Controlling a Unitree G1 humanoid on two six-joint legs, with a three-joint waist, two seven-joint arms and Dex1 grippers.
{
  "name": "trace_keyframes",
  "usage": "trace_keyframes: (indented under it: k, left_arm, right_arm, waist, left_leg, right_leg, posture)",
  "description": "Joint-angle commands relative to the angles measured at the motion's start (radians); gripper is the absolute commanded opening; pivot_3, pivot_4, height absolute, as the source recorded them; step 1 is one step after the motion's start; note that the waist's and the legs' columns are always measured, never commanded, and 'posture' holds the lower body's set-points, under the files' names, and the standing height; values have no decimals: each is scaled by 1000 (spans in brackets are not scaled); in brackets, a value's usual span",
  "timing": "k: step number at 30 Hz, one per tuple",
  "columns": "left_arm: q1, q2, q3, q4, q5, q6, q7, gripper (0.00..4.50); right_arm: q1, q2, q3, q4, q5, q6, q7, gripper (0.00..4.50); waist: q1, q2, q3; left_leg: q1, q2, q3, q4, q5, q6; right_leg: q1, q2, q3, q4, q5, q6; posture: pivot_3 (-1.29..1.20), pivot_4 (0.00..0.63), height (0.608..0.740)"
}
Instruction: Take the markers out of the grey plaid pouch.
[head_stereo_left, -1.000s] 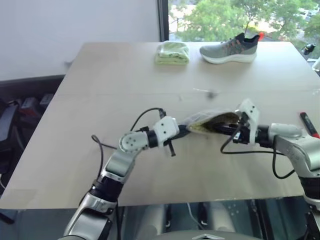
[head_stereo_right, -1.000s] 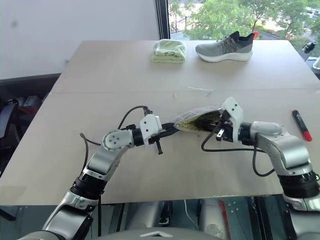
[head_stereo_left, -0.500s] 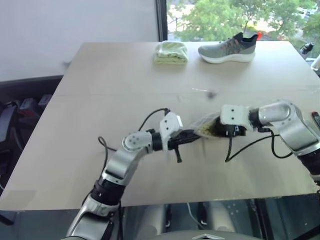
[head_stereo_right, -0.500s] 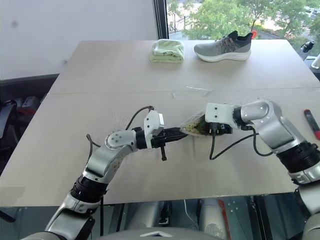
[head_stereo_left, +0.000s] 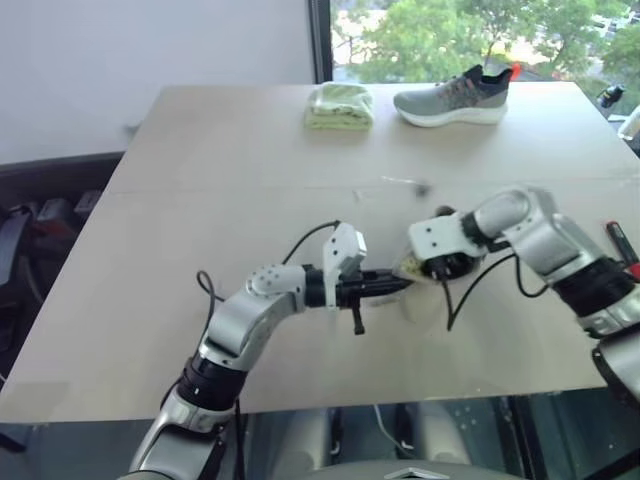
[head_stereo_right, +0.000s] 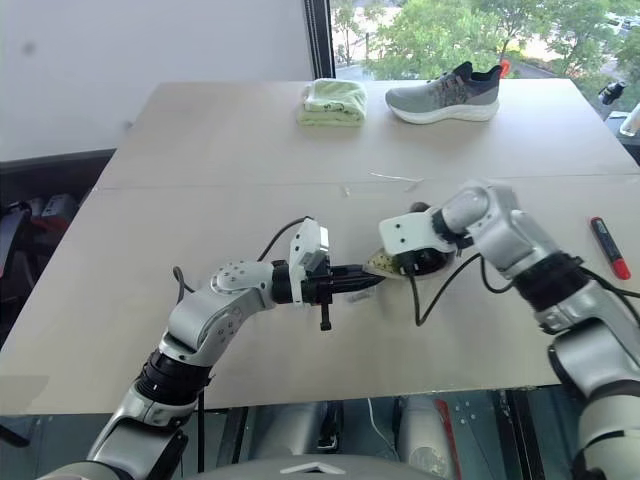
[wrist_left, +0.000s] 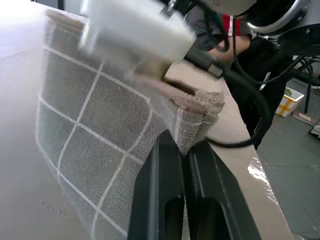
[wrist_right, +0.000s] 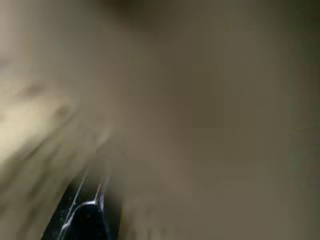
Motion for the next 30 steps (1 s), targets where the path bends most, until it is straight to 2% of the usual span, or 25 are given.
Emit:
trace_keyframes:
  k: [1, 5, 6, 18, 30]
  left_arm:
    - [0, -2, 7, -52, -22, -8, -12, 0]
    - [7, 3, 12, -53, -17, -12, 1, 0]
    - [11, 5, 14, -53, -15, -15, 4, 0]
    - [39, 79, -22, 23, 120, -144, -22, 0]
    - [30, 114, 0, 61, 147, -195, -44, 0]
  right_arm:
    - [-36, 27, 55, 134, -73, -99, 23, 2952]
    - [-61, 60, 73, 218, -94, -135, 75, 2952]
    - [-66, 65, 73, 233, -99, -146, 76, 2717]
    - [-66, 74, -20, 265, -76, -118, 51, 2717]
    - [-6, -1, -107, 74, 0, 19, 83, 2717]
  waist:
    - [0, 0, 0]
    - [-3, -1, -1]
    - [-3, -1, -1]
    - [-3, -1, -1]
    - [0, 0, -1]
  left_leg:
    - [0, 0, 0, 0, 0, 0]
    - [4, 0, 0, 0, 1, -1]
    - [4, 0, 0, 0, 1, -1]
    - [5, 1, 0, 0, 2, -4]
    - [2, 1, 0, -1, 2, -4]
  right_leg:
    - [0, 0, 0, 0, 0, 0]
    - [4, 0, 0, -1, 0, 0]
    - [4, 0, 0, -1, 0, 0]
    - [4, 0, 0, 1, 0, -1]
    - [1, 0, 0, 0, 1, -1]
  posture:
    - [0, 150, 740]
    - [0, 150, 740]
    - [0, 150, 740]
    - [0, 150, 740]
    - [0, 150, 740]
